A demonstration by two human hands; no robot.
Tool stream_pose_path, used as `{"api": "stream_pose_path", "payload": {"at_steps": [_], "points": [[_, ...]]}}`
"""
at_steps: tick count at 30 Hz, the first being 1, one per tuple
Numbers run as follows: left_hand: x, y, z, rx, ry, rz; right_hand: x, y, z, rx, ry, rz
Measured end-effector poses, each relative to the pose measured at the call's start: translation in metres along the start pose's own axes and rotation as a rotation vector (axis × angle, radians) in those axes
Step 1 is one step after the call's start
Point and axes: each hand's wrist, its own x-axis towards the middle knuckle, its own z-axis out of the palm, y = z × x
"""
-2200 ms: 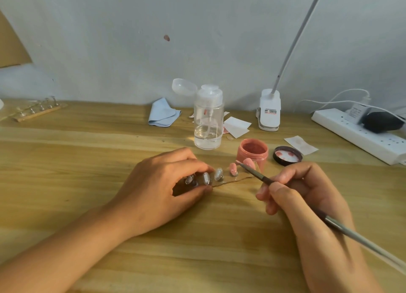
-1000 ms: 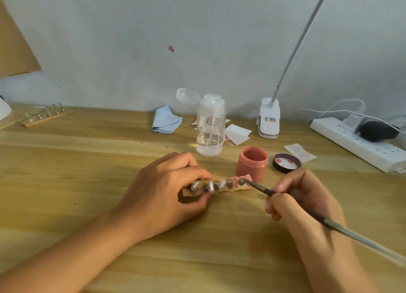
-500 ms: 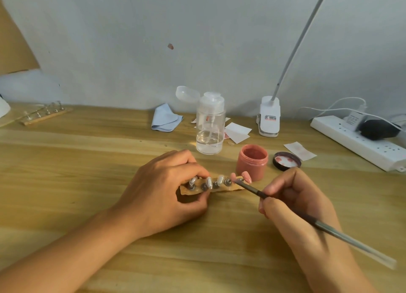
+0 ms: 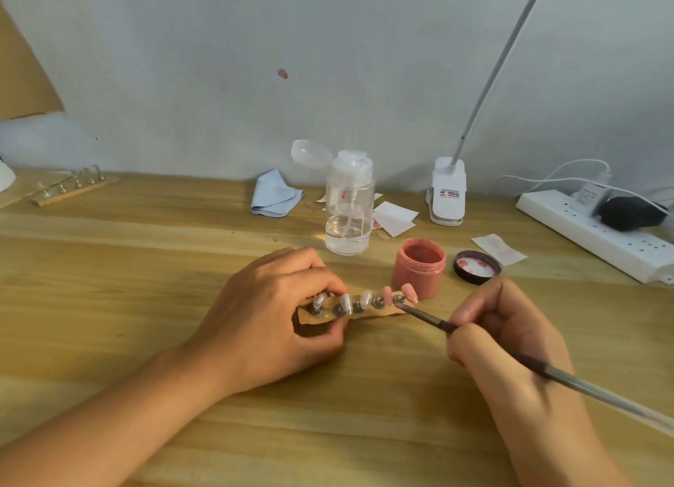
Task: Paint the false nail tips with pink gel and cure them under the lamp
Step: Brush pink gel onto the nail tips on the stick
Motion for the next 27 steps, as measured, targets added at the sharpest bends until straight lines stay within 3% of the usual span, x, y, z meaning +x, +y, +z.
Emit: {"api": "stream_pose_path", "payload": {"at_steps": [4, 27], "points": [[0.0006, 0.0002, 0.0002, -0.001, 0.005, -0.009, 0.0042, -0.0014, -0.0006, 0.06, 0.063, 0.028], [0.0017, 0.0033, -0.0009, 0.001, -0.014, 0.009, -0.0005, -0.003, 0.0014, 0.017, -0.012, -0.001]]}}
